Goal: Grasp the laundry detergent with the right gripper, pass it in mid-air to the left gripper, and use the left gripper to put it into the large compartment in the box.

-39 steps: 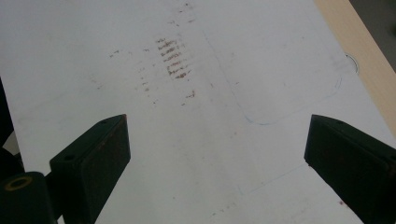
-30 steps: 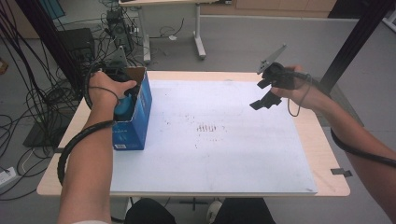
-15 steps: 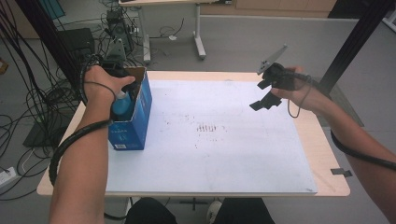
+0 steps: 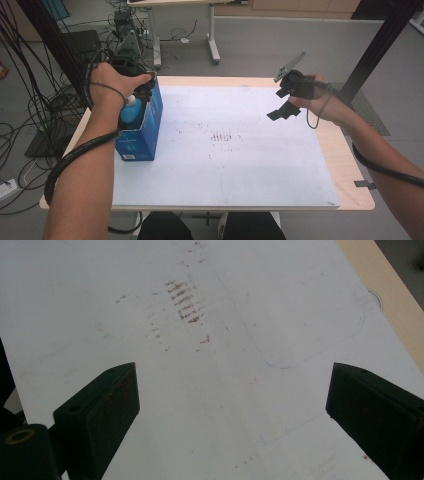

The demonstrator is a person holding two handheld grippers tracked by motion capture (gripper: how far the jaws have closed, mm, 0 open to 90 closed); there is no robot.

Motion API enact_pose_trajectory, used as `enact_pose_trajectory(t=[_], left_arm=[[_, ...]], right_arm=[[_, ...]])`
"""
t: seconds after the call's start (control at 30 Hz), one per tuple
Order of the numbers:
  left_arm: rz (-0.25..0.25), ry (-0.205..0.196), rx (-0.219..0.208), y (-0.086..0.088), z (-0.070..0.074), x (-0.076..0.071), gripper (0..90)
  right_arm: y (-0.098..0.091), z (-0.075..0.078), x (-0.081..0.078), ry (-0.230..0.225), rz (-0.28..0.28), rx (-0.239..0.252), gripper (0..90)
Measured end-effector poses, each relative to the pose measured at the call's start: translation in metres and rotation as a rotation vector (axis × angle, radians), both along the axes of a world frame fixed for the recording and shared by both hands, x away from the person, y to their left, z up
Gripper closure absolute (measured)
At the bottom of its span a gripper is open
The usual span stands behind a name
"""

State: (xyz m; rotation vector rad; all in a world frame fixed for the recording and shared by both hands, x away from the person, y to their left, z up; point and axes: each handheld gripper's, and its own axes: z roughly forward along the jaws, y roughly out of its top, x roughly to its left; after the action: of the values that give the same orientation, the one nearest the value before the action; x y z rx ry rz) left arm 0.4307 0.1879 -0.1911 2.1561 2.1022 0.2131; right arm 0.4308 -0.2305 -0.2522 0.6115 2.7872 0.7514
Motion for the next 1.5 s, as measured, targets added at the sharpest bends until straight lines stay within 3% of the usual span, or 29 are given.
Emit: enact_pose_trajectory(t=[0.3,0.67,1.03,1.5], left_arm=[[-0.08,-0.014,-0.03,-0.032,0.003,0.003,14.9],[-0.149,-0.011,-0.024,-0.067,0.0,0.005,10.3],[-0.218,-0.018,-0.021,-0.101,0.002,0.005,9.9],[-0.26,-0.018,-0.024,-0.123,0.001,0.01,10.1]], right_arm=[[0.002,0.003,0.006,-0.006,0.0,-0.024,6.9],[0.006,0.002,0.019,-0.003,0.007,-0.063,6.9],[0.008,0.003,0.024,-0.003,-0.002,-0.068,6.9],[0.009,0.001,0.029,-0.002,0.006,-0.076,6.9]])
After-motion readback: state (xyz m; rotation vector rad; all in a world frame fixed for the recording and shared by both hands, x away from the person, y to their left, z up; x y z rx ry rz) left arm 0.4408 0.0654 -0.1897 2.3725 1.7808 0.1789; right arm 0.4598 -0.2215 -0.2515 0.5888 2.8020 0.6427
